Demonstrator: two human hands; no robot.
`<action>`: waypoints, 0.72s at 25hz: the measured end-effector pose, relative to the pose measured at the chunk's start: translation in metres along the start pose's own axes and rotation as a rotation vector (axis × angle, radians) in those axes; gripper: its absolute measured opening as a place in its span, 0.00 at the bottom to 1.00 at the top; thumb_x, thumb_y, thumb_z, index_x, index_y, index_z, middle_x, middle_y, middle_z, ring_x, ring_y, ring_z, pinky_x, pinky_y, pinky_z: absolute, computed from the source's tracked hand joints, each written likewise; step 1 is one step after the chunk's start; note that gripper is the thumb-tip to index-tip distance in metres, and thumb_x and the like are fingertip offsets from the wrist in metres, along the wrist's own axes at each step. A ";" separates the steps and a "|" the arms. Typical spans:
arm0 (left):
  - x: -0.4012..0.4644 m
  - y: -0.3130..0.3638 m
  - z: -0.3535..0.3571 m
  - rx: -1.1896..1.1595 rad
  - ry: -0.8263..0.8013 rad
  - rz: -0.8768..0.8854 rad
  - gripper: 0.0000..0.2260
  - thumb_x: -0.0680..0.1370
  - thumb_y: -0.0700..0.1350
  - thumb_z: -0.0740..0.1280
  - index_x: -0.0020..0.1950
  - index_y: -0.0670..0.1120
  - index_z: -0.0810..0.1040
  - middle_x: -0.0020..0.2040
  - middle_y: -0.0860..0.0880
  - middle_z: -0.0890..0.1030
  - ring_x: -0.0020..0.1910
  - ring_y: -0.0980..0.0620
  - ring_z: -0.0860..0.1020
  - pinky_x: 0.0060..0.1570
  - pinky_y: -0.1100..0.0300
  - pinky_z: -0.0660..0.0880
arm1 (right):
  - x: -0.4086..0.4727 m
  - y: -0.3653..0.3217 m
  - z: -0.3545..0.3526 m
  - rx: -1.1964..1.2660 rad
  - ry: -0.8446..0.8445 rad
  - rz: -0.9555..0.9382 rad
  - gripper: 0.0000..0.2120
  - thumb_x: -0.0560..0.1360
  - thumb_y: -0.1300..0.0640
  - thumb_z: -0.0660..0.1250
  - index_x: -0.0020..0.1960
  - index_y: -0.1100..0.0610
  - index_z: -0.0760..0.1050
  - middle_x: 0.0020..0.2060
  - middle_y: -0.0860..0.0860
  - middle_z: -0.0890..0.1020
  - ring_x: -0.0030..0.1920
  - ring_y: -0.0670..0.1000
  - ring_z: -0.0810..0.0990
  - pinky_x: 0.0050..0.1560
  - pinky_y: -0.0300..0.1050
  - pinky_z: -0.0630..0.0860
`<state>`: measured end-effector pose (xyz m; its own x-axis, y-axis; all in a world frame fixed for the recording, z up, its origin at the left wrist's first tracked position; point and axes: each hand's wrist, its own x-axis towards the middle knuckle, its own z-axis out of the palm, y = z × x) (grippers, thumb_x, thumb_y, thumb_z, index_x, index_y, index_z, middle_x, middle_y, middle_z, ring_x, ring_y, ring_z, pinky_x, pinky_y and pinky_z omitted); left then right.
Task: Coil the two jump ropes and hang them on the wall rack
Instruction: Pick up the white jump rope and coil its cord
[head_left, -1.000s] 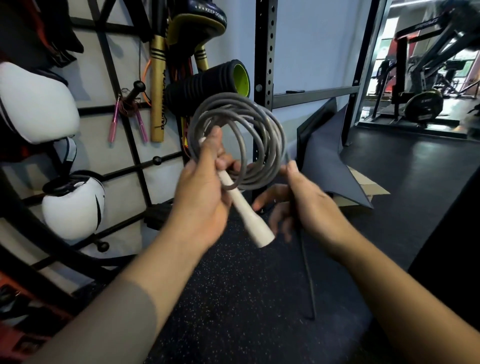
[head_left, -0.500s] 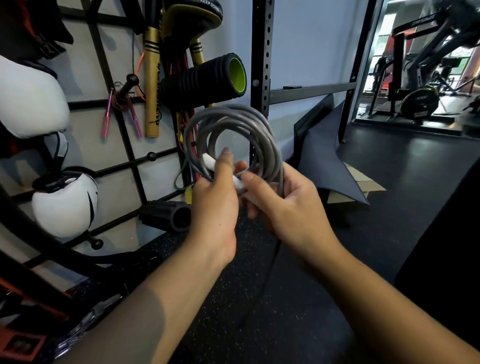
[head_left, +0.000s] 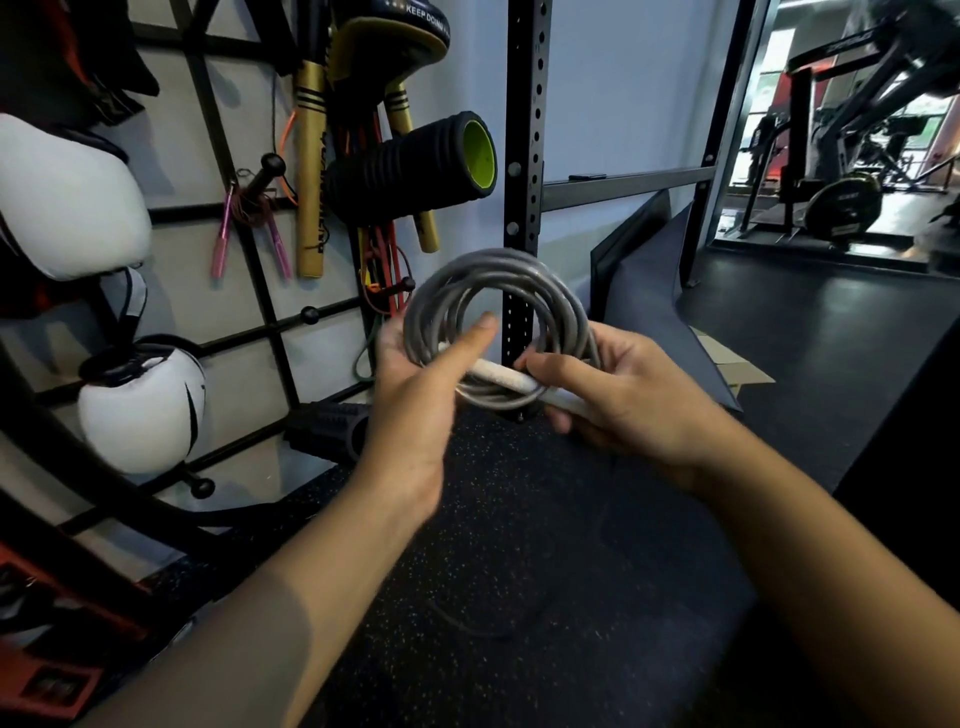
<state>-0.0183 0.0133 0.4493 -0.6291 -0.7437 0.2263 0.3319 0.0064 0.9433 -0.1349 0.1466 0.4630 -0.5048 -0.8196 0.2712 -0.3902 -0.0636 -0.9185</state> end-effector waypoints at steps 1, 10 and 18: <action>0.004 0.007 -0.009 0.062 -0.004 0.103 0.33 0.68 0.53 0.80 0.71 0.54 0.72 0.67 0.48 0.80 0.67 0.45 0.78 0.68 0.44 0.74 | -0.001 -0.002 -0.008 -0.082 -0.045 0.000 0.04 0.80 0.53 0.70 0.49 0.53 0.83 0.28 0.55 0.78 0.24 0.50 0.67 0.23 0.38 0.62; -0.009 0.049 -0.007 1.521 -0.683 0.360 0.47 0.66 0.64 0.78 0.76 0.71 0.53 0.66 0.60 0.79 0.58 0.57 0.77 0.60 0.53 0.76 | -0.004 -0.009 -0.010 -0.545 -0.280 -0.003 0.04 0.75 0.55 0.77 0.47 0.50 0.83 0.34 0.48 0.85 0.32 0.43 0.81 0.36 0.38 0.77; 0.008 0.036 -0.013 1.298 -0.698 0.190 0.18 0.66 0.59 0.81 0.52 0.58 0.80 0.44 0.57 0.85 0.43 0.59 0.83 0.47 0.54 0.82 | -0.004 -0.008 -0.009 -0.461 -0.232 -0.004 0.11 0.73 0.49 0.78 0.50 0.52 0.81 0.36 0.50 0.87 0.35 0.51 0.85 0.38 0.45 0.81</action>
<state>-0.0026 -0.0010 0.4818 -0.9759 -0.2028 0.0810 -0.1620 0.9210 0.3544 -0.1363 0.1560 0.4722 -0.3389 -0.9278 0.1560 -0.7171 0.1474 -0.6812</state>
